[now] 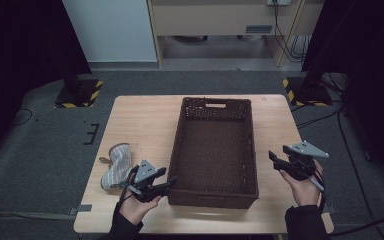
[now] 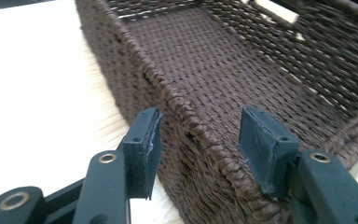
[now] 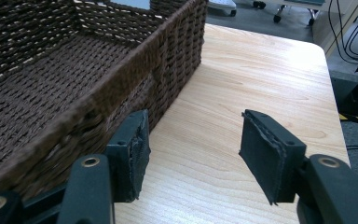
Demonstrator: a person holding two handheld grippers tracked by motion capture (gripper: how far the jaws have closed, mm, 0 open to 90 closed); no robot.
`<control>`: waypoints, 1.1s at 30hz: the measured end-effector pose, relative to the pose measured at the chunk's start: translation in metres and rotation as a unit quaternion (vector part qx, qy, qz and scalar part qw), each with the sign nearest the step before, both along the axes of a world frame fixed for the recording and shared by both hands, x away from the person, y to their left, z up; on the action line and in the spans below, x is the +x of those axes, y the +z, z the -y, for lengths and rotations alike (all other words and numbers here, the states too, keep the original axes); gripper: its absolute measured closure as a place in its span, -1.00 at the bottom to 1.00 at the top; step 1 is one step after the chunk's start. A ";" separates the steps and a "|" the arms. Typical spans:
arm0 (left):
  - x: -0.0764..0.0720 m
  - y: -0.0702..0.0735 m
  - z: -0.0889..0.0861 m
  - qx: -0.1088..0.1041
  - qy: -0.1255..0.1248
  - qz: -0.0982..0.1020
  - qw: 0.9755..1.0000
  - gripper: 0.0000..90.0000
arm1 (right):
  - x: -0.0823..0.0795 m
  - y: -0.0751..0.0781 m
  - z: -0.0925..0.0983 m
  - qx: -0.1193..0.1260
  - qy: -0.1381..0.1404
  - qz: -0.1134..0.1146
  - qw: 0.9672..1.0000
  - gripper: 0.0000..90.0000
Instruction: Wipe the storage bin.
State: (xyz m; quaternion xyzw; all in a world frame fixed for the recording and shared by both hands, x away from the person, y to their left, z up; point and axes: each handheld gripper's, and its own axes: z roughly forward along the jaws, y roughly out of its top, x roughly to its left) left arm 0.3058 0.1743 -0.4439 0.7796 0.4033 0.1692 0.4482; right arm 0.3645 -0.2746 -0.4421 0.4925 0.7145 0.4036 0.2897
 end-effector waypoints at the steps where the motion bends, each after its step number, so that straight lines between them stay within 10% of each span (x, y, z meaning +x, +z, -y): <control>1: 0.001 0.000 -0.003 0.000 0.003 -0.001 1.000 0.05 | 0.000 0.000 0.000 0.000 0.000 0.000 1.000 -0.06; 33: 0.037 0.001 -0.055 -0.022 0.083 -0.020 0.996 0.50 | 0.004 0.008 -0.001 0.019 0.005 0.016 1.000 -0.01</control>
